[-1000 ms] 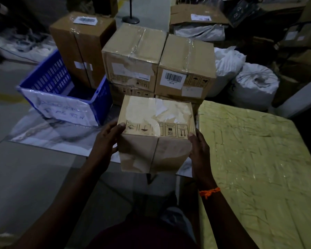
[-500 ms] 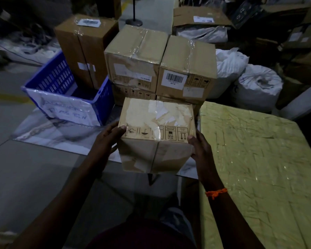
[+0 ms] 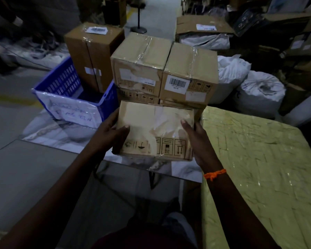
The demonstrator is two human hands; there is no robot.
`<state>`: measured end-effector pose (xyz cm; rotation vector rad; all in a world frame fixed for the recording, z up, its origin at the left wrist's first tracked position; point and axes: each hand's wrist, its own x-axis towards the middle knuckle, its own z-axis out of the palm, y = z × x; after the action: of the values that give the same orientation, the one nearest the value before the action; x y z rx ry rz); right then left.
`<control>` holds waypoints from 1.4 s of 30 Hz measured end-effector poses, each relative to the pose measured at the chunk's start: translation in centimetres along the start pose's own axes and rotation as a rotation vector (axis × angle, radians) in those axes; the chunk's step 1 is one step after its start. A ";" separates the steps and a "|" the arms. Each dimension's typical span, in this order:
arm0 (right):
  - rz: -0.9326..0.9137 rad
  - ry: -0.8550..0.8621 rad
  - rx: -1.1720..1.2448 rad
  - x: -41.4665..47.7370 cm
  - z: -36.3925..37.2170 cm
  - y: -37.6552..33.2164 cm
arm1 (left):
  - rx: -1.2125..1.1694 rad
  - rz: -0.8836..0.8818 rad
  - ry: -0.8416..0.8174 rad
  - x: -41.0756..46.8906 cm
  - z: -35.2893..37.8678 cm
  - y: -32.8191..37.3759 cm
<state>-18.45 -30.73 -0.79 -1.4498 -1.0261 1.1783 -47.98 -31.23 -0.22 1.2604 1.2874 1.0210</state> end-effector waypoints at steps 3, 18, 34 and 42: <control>0.024 0.053 0.061 -0.9 0.8 0.3 | -0.071 0.068 0.137 -1.9 -0.5 -1.2; 0.064 -0.086 -0.083 -5.1 0.8 8.7 | -0.192 -0.210 0.259 -7.2 1.7 -10.0; 0.139 -0.034 -0.188 -3.6 -0.3 13.3 | -0.021 -0.227 0.372 -6.9 4.3 -13.8; 0.164 -0.019 -0.150 2.6 0.7 11.7 | 0.062 -0.276 0.357 -1.9 3.9 -11.2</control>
<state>-18.25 -30.14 -12.77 -1.6691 -1.0425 1.2558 -45.63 -34.50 -11.57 0.9357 1.7248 1.0394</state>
